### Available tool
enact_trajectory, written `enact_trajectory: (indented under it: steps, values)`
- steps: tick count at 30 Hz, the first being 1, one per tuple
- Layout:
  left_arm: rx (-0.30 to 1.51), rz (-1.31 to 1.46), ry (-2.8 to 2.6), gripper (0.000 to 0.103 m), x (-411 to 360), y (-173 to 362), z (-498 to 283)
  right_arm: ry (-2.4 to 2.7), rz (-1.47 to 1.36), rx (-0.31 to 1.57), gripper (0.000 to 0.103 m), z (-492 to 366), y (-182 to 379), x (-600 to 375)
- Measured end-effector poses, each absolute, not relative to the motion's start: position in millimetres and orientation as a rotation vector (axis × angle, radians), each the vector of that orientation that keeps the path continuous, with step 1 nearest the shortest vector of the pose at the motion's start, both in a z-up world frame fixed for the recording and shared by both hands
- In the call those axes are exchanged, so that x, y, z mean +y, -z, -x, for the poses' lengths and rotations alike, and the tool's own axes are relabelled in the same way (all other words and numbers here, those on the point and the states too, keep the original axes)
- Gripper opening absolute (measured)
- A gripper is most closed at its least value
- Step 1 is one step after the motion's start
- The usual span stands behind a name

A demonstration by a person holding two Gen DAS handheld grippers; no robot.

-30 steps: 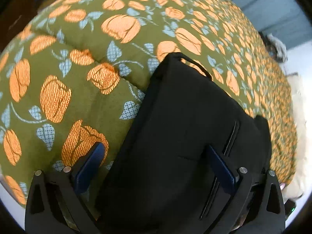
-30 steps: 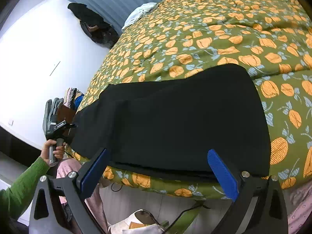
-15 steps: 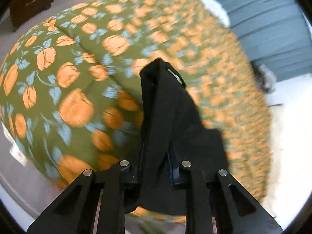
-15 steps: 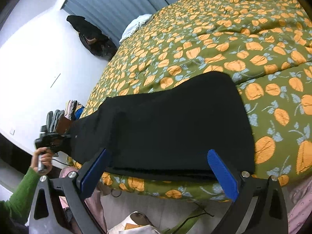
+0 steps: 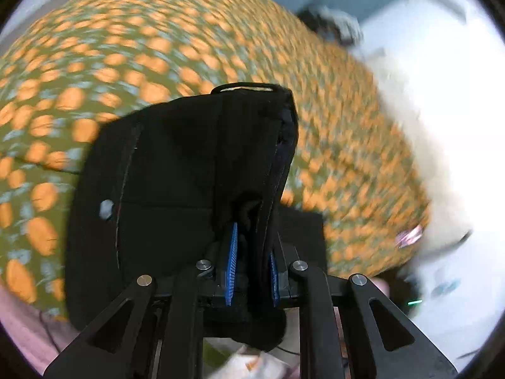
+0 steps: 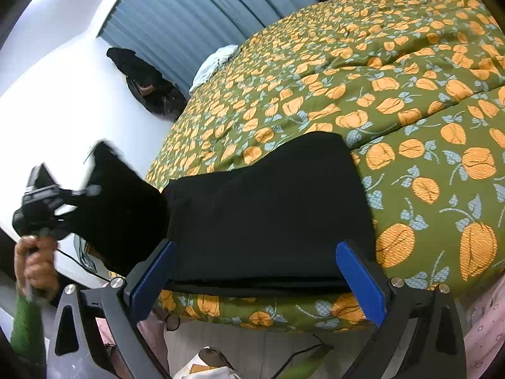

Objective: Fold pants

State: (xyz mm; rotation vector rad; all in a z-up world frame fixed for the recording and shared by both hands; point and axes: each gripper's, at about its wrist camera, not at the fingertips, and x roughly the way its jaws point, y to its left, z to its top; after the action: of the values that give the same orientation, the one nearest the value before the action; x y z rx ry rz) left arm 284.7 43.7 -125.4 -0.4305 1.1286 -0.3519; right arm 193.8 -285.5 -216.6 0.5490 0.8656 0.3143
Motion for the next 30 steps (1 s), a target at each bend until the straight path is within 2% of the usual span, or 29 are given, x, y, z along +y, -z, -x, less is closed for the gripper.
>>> enact_trajectory:
  steps: [2,4,6,8,10,11,15,20,25,30]
  values:
    - [1.156,0.27,0.388,0.022,-1.9,149.2,-281.8,-0.3,-0.564,0.859,0.1,-191.1,217.6,-290.9]
    - [1.209,0.2,0.427,0.022,-35.9,165.4,-273.5,-0.289,-0.574,0.853,0.1,-190.1,218.2,-295.4]
    - [1.189,0.207,0.542,0.029,-52.8,157.0,-251.1,-0.279,-0.579,0.831,0.1,-187.4,215.5,-301.0]
    - [1.122,0.199,0.581,0.052,-49.8,135.1,-230.8,-0.272,-0.582,0.811,0.1,-185.5,213.7,-304.6]
    - [1.033,0.22,0.567,0.066,-27.3,111.4,-215.5,-0.265,-0.592,0.804,0.1,-185.9,214.6,-307.3]
    - [0.998,0.237,0.544,0.068,-12.5,101.5,-212.2,-0.263,-0.599,0.807,0.1,-187.5,216.0,-307.7]
    - [0.901,0.315,0.356,0.068,60.9,77.8,-209.3,-0.282,-0.591,0.829,0.1,-194.9,219.4,-300.2]
    - [0.886,0.314,0.098,0.068,123.4,96.1,-210.6,-0.418,-0.474,0.823,0.1,-198.2,201.4,-266.5]
    - [0.93,0.343,0.07,0.068,126.9,131.4,-214.1,-0.794,-0.368,0.907,0.1,-218.4,195.7,-211.9]
    - [0.98,0.307,0.046,0.068,119.2,158.9,-216.4,-0.944,-0.217,0.994,0.1,-257.7,219.6,-166.5]
